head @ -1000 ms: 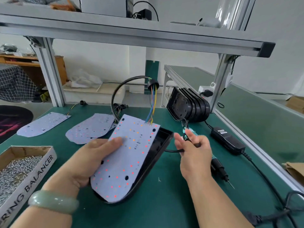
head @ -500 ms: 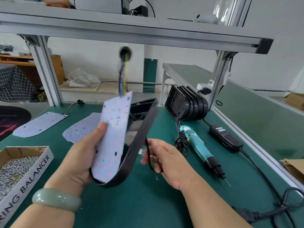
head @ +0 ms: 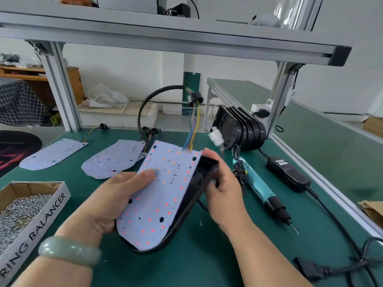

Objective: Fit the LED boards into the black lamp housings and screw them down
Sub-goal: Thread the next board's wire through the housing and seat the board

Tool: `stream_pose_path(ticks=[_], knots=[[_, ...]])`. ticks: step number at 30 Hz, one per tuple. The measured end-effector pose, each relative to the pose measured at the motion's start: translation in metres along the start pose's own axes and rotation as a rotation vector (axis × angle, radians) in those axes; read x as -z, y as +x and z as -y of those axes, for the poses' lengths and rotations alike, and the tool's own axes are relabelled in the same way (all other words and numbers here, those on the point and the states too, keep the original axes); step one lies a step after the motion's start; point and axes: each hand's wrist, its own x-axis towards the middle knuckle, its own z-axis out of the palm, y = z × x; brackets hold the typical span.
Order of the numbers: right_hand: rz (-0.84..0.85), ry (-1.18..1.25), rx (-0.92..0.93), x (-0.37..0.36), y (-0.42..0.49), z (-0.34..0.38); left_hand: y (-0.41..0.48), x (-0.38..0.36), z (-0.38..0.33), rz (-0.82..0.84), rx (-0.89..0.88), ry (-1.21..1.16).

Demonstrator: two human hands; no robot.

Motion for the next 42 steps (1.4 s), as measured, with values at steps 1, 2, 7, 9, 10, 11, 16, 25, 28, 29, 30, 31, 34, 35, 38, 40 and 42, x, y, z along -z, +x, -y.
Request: stream_pose_path(ticks=[1,2,7,9,10,11,16,25,28,29,30,31,34,35,38,40,42], knots=[[0.093,0.139,-0.052,-0.001,-0.001,0.001,0.0,-0.004,0.001,0.04,-0.003,-0.016],[0.179,0.246,-0.12,-0.003,-0.001,0.002,-0.001,-0.007,0.002,0.075,-0.01,-0.039],[0.248,0.294,-0.246,-0.003,-0.003,0.005,-0.004,-0.01,0.0,0.071,-0.052,-0.139],[0.128,0.158,-0.313,-0.005,-0.002,0.004,-0.003,-0.004,-0.001,0.007,-0.069,-0.168],[0.036,0.087,-0.377,-0.004,-0.001,0.003,-0.002,0.001,-0.001,-0.036,-0.075,-0.209],[-0.054,0.044,-0.451,-0.004,0.002,0.001,-0.001,0.007,-0.002,-0.078,-0.084,-0.273],[-0.105,0.025,-0.536,-0.012,0.004,0.004,0.0,0.03,-0.011,-0.122,-0.177,-0.367],[0.147,-0.072,-0.028,-0.004,-0.004,0.01,0.0,0.007,-0.001,0.01,-0.124,-0.071],[0.175,0.324,-0.105,-0.009,-0.001,0.013,0.002,0.003,0.003,0.063,-0.127,-0.099],[0.174,0.392,-0.118,-0.009,0.0,0.012,0.003,0.002,0.004,0.073,-0.127,-0.091],[0.172,0.417,-0.132,-0.008,0.001,0.011,0.003,0.003,0.004,0.08,-0.129,-0.085],[0.173,0.408,-0.143,-0.007,0.001,0.009,0.002,0.003,0.004,0.083,-0.13,-0.082],[0.194,0.312,-0.164,-0.007,0.003,0.004,0.003,0.004,0.005,0.072,-0.13,-0.089],[0.207,0.289,-0.17,-0.008,0.003,0.004,0.002,0.003,0.004,0.061,-0.119,-0.093],[0.226,0.144,-0.162,-0.006,0.004,0.001,0.004,0.002,0.006,0.037,-0.108,-0.107],[0.225,0.013,-0.142,-0.004,0.003,0.0,0.003,0.0,0.003,0.02,-0.119,-0.156],[0.179,-0.085,-0.075,-0.004,0.004,0.001,-0.001,-0.004,-0.004,0.134,-0.121,-0.276]])
